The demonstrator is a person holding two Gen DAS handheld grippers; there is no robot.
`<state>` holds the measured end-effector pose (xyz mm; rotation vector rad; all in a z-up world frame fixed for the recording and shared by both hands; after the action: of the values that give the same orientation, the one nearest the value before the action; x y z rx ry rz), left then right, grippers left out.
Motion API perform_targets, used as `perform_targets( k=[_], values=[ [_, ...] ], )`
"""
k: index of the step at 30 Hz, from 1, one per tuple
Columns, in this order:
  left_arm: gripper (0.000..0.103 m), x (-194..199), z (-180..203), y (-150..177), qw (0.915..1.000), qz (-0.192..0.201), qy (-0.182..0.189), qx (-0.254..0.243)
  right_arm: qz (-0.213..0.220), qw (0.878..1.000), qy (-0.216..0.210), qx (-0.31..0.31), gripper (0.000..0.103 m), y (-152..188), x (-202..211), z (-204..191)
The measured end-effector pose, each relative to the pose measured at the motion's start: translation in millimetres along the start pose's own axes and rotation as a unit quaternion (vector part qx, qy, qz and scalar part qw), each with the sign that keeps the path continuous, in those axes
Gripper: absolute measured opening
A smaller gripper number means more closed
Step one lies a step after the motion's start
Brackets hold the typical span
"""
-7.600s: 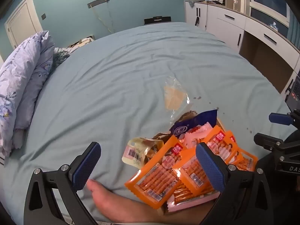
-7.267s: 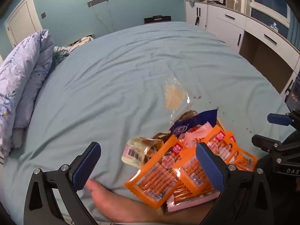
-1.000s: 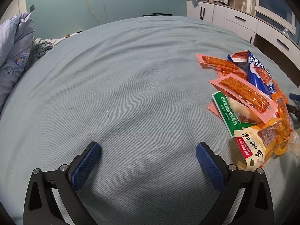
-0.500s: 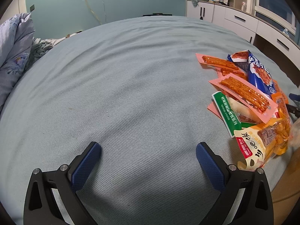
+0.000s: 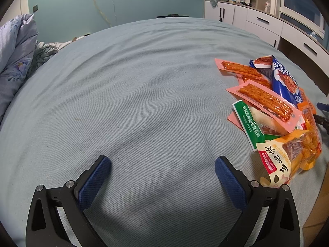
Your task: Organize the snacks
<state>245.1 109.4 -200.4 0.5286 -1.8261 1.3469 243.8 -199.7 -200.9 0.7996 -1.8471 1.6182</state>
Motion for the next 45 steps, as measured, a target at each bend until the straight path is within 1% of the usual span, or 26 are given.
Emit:
perform_targets(
  k=[14, 17, 21, 23, 25, 28, 30, 32, 33, 34, 36, 38, 39, 40, 42, 45],
  values=[
    [0.103, 0, 1, 0, 1.0, 0.001, 0.002, 0.002, 0.0, 1.0, 0.0, 0.0, 0.103, 0, 0, -1],
    [0.103, 0, 3, 0, 1.0, 0.0, -0.003, -0.002, -0.001, 1.0, -0.001, 0.0, 0.103, 0, 0, -1],
    [0.103, -2, 3, -3, 0.9999, -0.012, -0.003, -0.001, -0.001, 1.0, -0.001, 0.0, 0.103, 0, 0, -1],
    [0.103, -1, 2, -4, 0.9998, -0.017, -0.001, 0.011, -0.001, 1.0, -0.002, -0.001, 0.103, 0, 0, -1],
    [0.103, 0, 1, -4, 0.9991, -0.03, -0.001, 0.028, 0.0, 1.0, 0.0, 0.0, 0.103, 1, 0, -1],
    [0.103, -3, 4, -8, 0.9975, -0.07, -0.008, 0.008, 0.0, 1.0, 0.0, 0.0, 0.103, 1, 0, -1],
    [0.103, -7, 1, -11, 0.9945, -0.1, 0.0, 0.03, 0.0, 1.0, 0.0, 0.0, 0.103, 0, 0, -1],
    [0.103, -8, -2, -15, 0.9925, -0.112, 0.005, 0.05, 0.0, 1.0, 0.0, 0.001, 0.103, 0, -1, -1],
    [0.103, -7, -5, -18, 0.9921, -0.113, 0.001, 0.055, 0.0, 1.0, 0.0, 0.0, 0.103, 0, 0, -1],
    [0.103, -3, -9, -23, 0.9928, -0.105, -0.014, 0.056, 0.002, 1.0, 0.001, 0.0, 0.103, 0, -1, -1],
    [0.103, 15, -20, -37, 0.9938, -0.069, -0.065, 0.059, 0.007, 1.0, 0.018, 0.012, 0.103, 1, 0, -5],
    [0.103, 38, -32, -51, 0.9907, -0.032, -0.109, 0.075, 0.007, 1.0, 0.023, 0.017, 0.103, 1, 1, -7],
    [0.103, 54, -38, -58, 0.9875, -0.011, -0.129, 0.089, 0.006, 1.0, 0.017, 0.013, 0.103, 2, 0, -6],
    [0.103, 67, -42, -63, 0.9848, 0.004, -0.14, 0.102, 0.001, 1.0, 0.004, 0.003, 0.103, 1, -1, -4],
    [0.103, 101, -43, -73, 0.9794, 0.049, -0.153, 0.122, 0.0, 1.0, -0.007, -0.005, 0.103, 1, -1, -1],
    [0.103, 150, -29, -88, 0.9693, 0.119, -0.175, 0.125, -0.002, 1.0, 0.01, 0.008, 0.103, 1, -2, -4]
  ],
)
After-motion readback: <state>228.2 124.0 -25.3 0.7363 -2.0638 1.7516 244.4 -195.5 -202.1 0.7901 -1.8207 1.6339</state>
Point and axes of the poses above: each gripper's, at about its wrist camera, not at the fingertips, and x roughly against the way its jaws point, z to its right, y to its underside, the point moved 6 cm from there along -x, roughly the way its jaws point, and after that the axes turned 7 degrees about -x, right-handed, at the moved point
